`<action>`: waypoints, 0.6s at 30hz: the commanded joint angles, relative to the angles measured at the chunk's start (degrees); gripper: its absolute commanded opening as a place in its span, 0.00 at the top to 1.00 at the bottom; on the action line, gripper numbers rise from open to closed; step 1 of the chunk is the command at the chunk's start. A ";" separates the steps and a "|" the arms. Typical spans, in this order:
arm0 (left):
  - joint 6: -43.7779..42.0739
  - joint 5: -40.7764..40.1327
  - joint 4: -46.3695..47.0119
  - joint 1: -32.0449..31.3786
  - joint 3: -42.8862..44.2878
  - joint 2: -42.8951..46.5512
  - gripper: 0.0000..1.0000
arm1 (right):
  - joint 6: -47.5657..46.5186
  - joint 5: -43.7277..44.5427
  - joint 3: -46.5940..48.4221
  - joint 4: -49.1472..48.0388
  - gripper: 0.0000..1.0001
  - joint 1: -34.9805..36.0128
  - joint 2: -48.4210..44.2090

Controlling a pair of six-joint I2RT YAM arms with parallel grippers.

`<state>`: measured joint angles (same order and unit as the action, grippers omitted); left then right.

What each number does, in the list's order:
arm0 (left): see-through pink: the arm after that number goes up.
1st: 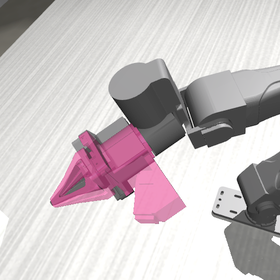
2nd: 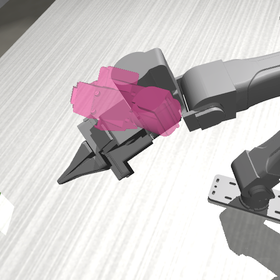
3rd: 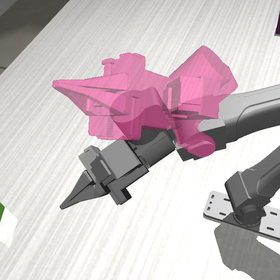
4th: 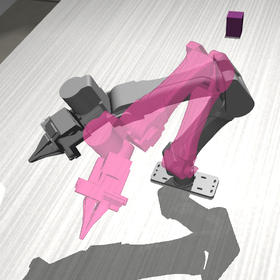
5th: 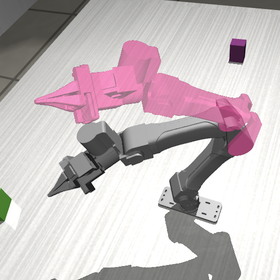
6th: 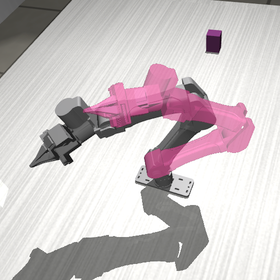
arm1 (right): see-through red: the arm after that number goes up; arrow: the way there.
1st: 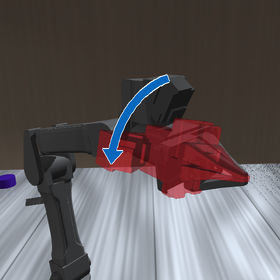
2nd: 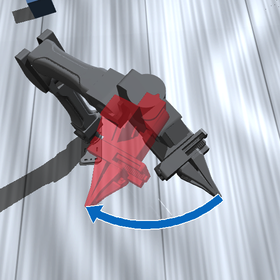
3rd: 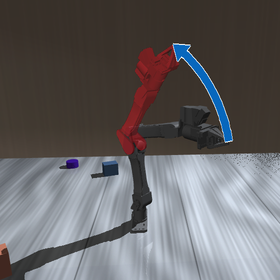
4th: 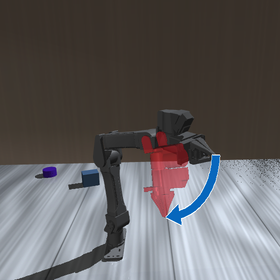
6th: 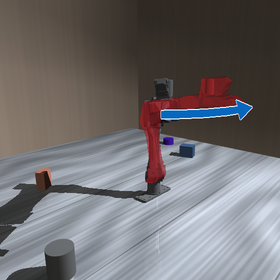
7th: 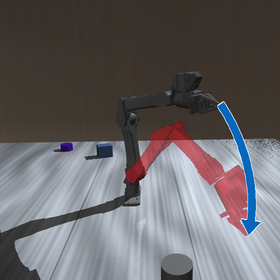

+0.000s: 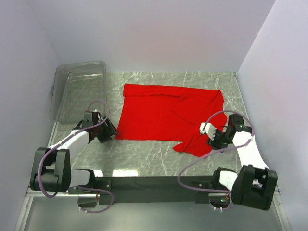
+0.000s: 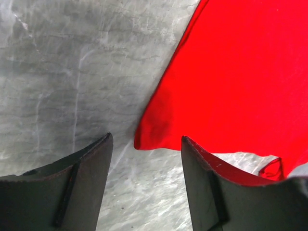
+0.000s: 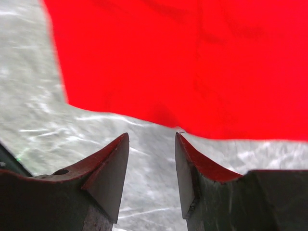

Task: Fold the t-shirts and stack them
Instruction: Fold the T-shirt at the center of the board.

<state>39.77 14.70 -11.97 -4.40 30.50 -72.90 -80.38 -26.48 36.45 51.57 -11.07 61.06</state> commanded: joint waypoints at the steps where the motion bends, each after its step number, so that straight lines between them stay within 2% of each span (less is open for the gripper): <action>1: 0.49 0.42 0.19 0.01 0.52 -1.01 0.35 | -0.30 0.38 3.37 -3.76 0.50 -3.60 3.27; 18: 1.19 1.82 3.26 -1.04 0.35 -4.79 0.39 | 1.54 3.01 4.51 -9.74 0.55 -3.70 13.12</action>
<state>40.45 16.73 -8.34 -4.91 31.00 -76.29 -79.05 -24.51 38.17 43.20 -14.52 72.79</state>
